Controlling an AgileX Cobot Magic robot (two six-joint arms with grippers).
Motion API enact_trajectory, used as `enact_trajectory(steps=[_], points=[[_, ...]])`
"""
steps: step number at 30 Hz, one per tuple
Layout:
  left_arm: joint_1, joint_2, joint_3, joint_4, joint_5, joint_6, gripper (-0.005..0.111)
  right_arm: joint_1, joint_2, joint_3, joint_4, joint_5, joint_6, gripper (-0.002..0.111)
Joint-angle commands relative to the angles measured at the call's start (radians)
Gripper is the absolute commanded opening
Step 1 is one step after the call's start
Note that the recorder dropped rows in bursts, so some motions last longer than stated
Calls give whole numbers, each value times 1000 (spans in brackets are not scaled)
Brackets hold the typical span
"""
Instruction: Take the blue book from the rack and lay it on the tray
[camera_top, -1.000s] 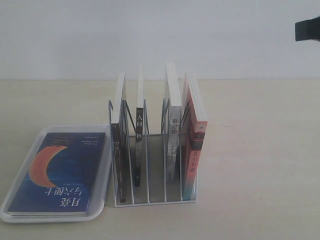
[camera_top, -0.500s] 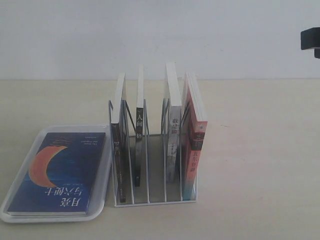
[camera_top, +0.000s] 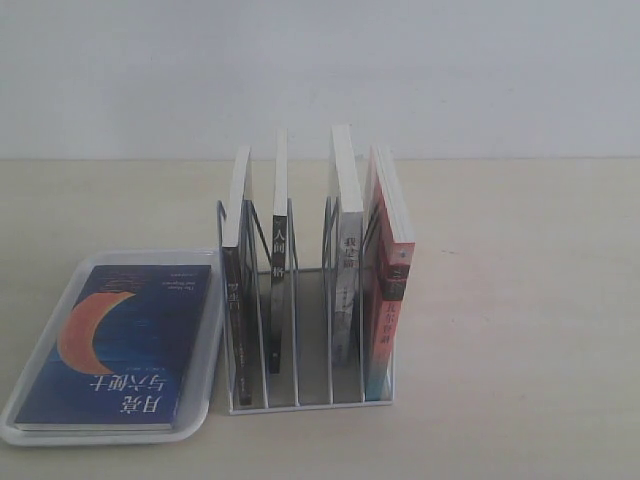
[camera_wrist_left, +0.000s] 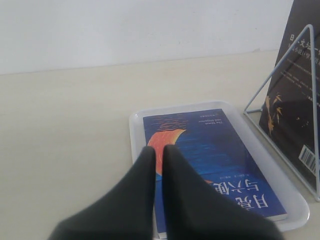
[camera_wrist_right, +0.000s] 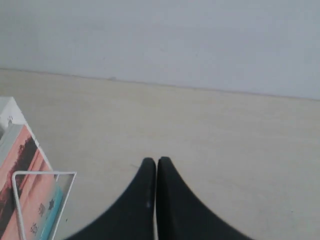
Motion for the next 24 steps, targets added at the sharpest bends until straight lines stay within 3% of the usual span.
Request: enact_trajectory(steps=[1, 5, 8, 14, 16, 24], points=[[4, -3, 3, 1, -2, -7, 5, -73, -140, 20, -18, -8, 0, 0], [4, -3, 3, 1, -2, -7, 5, -195, -321, 146, -35, -65, -7, 0], [4, -3, 3, 1, -2, -7, 5, -208, -398, 286, -35, -142, -9, 0], [4, -3, 3, 1, -2, -7, 5, -208, -626, 824, -35, -603, -11, 0], [4, -3, 3, 1, -2, -7, 5, -208, -711, 931, -35, -631, -9, 0], [4, -3, 3, 1, -2, -7, 5, -208, -793, 938, -35, -493, -9, 0]])
